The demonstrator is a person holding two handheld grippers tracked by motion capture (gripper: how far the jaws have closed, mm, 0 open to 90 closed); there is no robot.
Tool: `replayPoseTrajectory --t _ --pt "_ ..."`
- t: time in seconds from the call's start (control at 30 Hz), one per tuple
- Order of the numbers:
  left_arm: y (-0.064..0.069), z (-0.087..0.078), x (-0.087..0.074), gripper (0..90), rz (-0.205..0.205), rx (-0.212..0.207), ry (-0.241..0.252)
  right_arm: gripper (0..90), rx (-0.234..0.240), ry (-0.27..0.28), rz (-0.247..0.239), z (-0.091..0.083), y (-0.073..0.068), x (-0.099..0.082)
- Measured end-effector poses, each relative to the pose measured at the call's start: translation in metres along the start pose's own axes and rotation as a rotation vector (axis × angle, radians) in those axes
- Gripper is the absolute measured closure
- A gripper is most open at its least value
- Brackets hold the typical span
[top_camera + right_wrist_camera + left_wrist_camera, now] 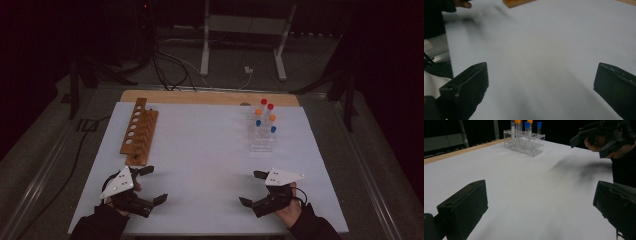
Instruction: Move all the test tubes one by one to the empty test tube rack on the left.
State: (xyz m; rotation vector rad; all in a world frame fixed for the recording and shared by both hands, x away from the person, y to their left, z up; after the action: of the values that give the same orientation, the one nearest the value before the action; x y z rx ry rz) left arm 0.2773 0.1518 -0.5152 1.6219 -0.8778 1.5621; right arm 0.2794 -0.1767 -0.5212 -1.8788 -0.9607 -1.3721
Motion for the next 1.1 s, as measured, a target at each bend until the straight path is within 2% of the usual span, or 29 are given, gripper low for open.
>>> replayPoseTrajectory --t 0.23,0.4,0.67,0.9,0.93,1.1 --pt "0.001 0.000 0.000 0.4 0.003 -0.001 -0.001 0.0 0.003 0.039 -0.005 -0.004 -0.004 0.018" --pt "0.001 0.000 0.000 0.3 -0.001 -0.003 0.002 0.0 -0.012 0.093 -0.011 -0.009 0.001 0.041" --pt "0.000 0.000 0.001 0.4 0.000 -0.001 0.004 0.0 -0.077 0.176 -0.037 -0.017 0.020 0.072" --pt "0.001 0.000 0.001 0.4 0.001 -0.005 0.004 0.0 -0.132 0.210 -0.046 -0.022 0.039 0.084" --pt "0.001 0.000 0.001 0.3 0.002 -0.005 0.005 0.0 -0.156 0.216 -0.047 -0.023 0.046 0.088" --pt "0.001 0.000 0.001 0.4 0.000 -0.005 0.004 0.0 -0.188 0.241 -0.035 -0.023 0.061 0.095"
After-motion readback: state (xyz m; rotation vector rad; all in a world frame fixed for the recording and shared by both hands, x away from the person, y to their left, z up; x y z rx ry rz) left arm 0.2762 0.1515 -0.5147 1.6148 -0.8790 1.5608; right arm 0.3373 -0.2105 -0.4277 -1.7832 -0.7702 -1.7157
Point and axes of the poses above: each handheld gripper's, and its own axes: z roughly forward along the jaws, x roughly out of its top, y roughly to its right, the point moved 7 cm from there along z, roughly forward along the jaws, and after that the axes turned 15 degrees about y, right-handed, at the moved point
